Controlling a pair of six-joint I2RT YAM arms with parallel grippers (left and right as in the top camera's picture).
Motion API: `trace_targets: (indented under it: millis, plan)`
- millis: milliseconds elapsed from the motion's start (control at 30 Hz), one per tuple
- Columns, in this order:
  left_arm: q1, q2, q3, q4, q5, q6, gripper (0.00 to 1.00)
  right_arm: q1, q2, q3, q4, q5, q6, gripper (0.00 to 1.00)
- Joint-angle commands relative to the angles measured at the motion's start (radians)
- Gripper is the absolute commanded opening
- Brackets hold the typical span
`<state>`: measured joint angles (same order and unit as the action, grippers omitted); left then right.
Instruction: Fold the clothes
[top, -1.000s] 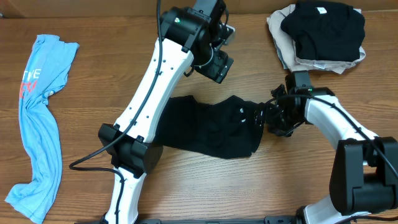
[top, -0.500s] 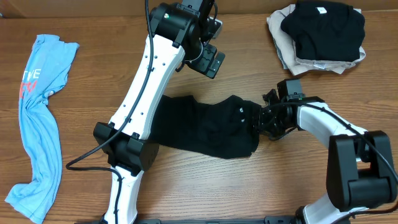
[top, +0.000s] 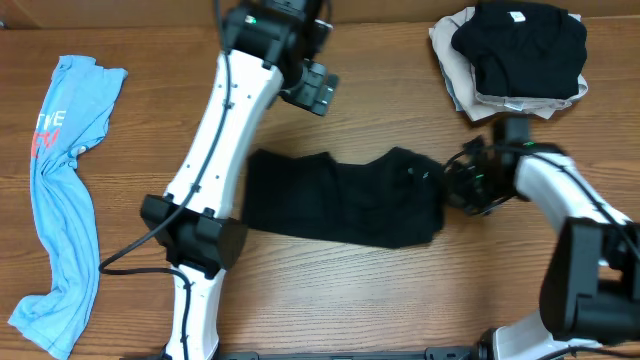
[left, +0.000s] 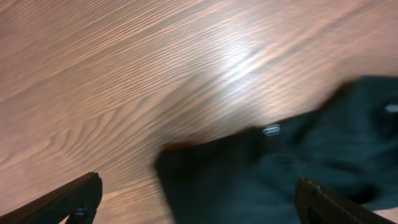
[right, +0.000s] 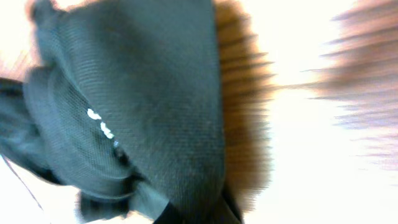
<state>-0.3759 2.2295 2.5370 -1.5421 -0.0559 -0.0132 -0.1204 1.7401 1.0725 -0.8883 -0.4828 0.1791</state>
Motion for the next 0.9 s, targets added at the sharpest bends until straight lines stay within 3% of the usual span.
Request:
trace_targets:
  millis: [0, 200, 367, 467, 867]
  plan:
    - [0.079, -0.006, 0.020, -0.018, -0.021, -0.036, 1.00, -0.092, -0.080, 0.125, -0.101, -0.002, -0.129, 0.04]
    - [0.152, -0.006, 0.019, -0.032, -0.022, -0.024, 1.00, -0.153, -0.084, 0.339, -0.323, -0.001, -0.222, 0.04]
    - [0.187, -0.006, 0.019, -0.013, -0.022, -0.016, 1.00, -0.073, -0.084, 0.546, -0.462, -0.002, -0.235, 0.04]
    - [0.200, -0.004, 0.018, 0.010, -0.022, -0.016, 1.00, 0.053, -0.084, 0.640, -0.496, 0.000, -0.216, 0.04]
    - [0.204, 0.093, 0.018, 0.028, 0.004, -0.016, 1.00, 0.525, 0.051, 0.642, -0.364, 0.143, -0.047, 0.04]
